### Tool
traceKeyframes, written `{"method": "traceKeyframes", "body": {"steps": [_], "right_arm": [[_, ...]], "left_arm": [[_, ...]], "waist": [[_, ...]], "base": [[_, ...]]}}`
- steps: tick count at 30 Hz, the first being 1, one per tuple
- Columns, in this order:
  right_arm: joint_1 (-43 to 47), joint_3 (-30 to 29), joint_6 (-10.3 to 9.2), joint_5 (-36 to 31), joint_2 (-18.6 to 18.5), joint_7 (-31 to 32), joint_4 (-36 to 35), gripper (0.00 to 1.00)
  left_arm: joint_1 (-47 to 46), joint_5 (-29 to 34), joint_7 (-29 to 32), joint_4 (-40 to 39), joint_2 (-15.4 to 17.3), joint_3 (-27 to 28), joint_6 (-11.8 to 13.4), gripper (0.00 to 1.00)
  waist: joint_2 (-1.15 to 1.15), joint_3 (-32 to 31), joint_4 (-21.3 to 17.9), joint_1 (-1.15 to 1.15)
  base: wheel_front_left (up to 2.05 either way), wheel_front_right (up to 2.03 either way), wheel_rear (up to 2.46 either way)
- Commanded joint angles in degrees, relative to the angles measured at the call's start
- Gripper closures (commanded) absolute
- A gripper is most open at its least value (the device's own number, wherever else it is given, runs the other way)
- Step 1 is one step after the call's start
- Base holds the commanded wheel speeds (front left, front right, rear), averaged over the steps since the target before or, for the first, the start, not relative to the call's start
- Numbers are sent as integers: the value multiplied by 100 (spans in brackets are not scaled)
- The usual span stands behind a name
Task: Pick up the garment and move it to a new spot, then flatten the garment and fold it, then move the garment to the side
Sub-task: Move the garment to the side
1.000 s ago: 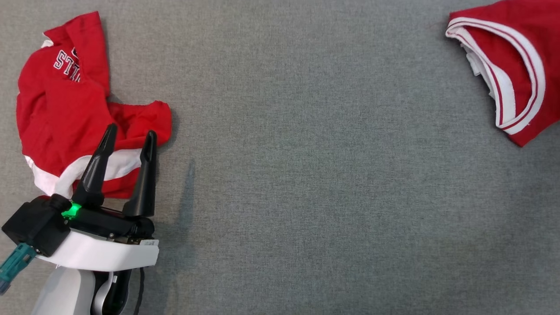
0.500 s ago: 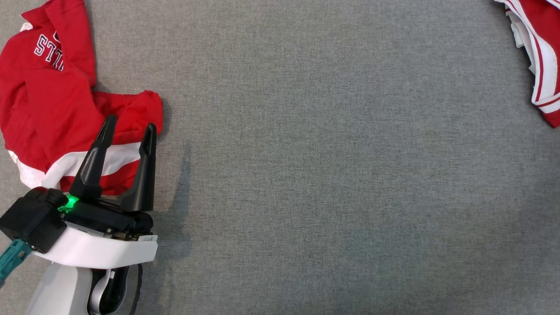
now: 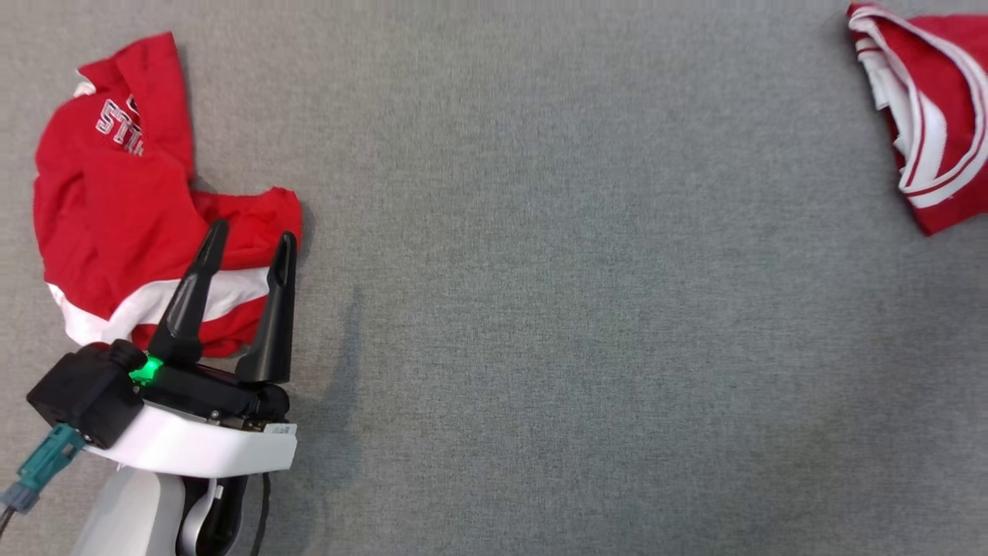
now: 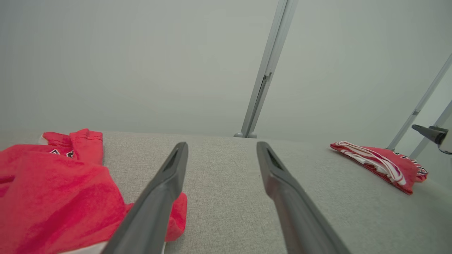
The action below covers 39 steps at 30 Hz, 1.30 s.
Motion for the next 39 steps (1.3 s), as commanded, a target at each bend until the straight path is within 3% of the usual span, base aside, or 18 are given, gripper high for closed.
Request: {"method": "traceKeyframes", "body": {"steps": [1,8,13,18,23,26,33,39], "right_arm": [[101,4,-1,-54,57,-68,-34,0],[371,526,-1,154,368,-383,199,0],[623,1471,-1,1025,567,-454,285,0],[1474,2821,-1,2253,627,-456,-513,0],[2684,4078,-1,3603,420,-457,-1735,0],[3356,4530,-1,4323,224,-457,-2411,0],[4756,4968,-1,5209,128,-457,-3626,0],[5415,4989,0,5239,143,-459,-4071,0]], "left_arm": [[78,17,0,33,-9,14,-12,0],[344,127,-1,175,-206,127,-12,0],[611,235,-1,247,-364,335,-12,0],[849,327,0,288,-488,553,-12,0],[1067,439,0,270,-616,772,-12,0],[1179,478,-1,283,-643,877,-12,0],[1380,652,0,335,-786,1038,-13,0],[1409,675,0,445,-859,1058,-13,0]], "waist": [[0,-235,-22,0],[0,-1059,-124,0],[0,-1549,-188,0],[0,-1937,-225,0],[0,-2223,-251,0],[0,-2377,-263,0],[0,-2545,-260,0],[0,-2586,-213,0]], "base": [[0,0,0],[0,0,0],[0,0,0],[0,0,0],[0,0,0],[0,0,0],[0,0,0],[0,0,0]]}}
